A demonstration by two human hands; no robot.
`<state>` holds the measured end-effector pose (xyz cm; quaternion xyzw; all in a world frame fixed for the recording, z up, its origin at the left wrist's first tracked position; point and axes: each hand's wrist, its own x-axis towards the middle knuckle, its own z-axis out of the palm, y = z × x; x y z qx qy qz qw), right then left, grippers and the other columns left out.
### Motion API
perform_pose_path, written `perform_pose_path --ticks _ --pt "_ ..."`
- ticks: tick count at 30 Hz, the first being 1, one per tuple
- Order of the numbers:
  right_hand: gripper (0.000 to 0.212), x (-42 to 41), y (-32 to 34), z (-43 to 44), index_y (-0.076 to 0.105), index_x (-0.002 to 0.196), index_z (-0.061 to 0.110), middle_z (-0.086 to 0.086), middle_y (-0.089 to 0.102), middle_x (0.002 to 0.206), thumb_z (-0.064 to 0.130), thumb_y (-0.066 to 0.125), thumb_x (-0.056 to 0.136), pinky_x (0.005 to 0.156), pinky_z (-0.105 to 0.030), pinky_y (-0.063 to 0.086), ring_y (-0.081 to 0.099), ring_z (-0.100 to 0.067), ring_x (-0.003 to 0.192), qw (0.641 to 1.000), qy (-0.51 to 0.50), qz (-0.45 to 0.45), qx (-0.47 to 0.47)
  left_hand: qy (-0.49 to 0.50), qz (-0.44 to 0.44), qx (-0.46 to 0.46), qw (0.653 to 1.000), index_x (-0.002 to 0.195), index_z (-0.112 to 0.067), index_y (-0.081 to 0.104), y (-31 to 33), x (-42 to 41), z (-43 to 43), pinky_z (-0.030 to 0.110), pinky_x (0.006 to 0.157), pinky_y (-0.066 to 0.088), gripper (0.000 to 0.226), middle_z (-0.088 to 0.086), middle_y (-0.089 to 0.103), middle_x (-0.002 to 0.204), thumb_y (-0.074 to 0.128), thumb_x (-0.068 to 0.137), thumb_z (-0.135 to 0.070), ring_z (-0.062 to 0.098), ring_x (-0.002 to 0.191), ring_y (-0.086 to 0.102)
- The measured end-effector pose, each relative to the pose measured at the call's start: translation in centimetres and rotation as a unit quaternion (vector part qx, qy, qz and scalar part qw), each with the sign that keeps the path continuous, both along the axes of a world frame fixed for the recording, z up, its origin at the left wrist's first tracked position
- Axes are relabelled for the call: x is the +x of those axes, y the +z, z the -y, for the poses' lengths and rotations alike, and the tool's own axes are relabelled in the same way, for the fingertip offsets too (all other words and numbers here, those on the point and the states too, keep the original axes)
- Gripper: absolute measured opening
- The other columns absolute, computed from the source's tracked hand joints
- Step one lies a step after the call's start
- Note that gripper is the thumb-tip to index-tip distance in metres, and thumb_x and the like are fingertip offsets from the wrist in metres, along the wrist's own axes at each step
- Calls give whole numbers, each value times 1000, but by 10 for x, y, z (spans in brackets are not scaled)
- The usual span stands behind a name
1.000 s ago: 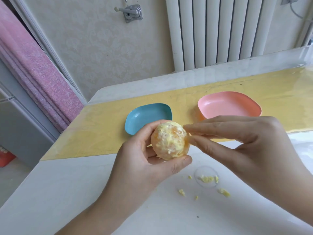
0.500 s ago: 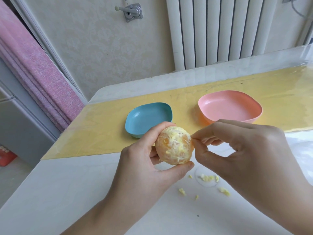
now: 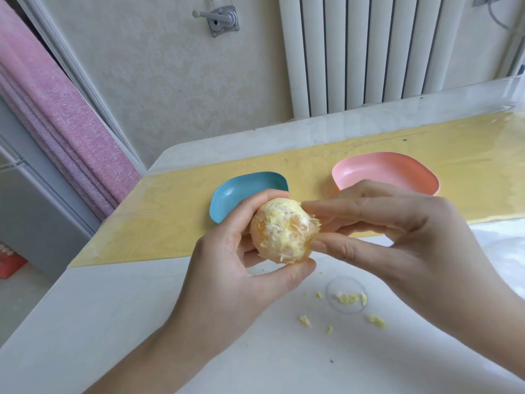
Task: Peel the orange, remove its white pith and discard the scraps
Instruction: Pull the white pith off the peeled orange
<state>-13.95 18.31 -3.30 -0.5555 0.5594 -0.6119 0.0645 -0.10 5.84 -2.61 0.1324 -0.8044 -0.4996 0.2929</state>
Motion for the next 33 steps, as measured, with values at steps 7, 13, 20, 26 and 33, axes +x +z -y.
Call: perform_pose_path --ticks 7,13,20,26,33 --pt "11 -3 3 -1 77 87 22 14 70 77 26 73 79 64 -8 47 66 0 70 988 -84 -127 2 6 6 18 1000 106 -41 64 -4 -1 -3 15 77 51 58 -12 71 96 83 52 -29 9 85 69" --pt "6 -1 3 -3 73 70 18 11 63 66 13 73 73 59 -8 43 57 -4 61 971 -138 -193 0 15 39 -14 999 106 -43 62 -3 -1 -6 12 76 50 61 -14 70 95 86 54 -23 7 83 68" --pt "11 6 1 -2 63 64 16 12 49 64 11 71 70 56 -9 38 47 -6 60 955 -195 -223 -16 -9 55 -2 998 108 -37 63 -1 -1 -5 15 78 51 57 -9 69 95 83 59 -16 9 84 67" --pt "13 9 3 -1 61 62 19 13 50 61 10 70 65 57 -5 35 49 -6 61 965 -188 -183 -2 -33 53 6 998 112 -30 63 -1 0 -4 18 79 51 58 -5 68 98 82 60 -12 11 86 66" --pt "13 8 5 -2 61 61 20 11 52 60 11 69 65 56 -12 41 51 -9 60 971 -184 -154 -4 -61 52 10 997 112 -32 62 0 0 -1 18 79 50 58 -5 67 101 82 61 -11 11 89 65"
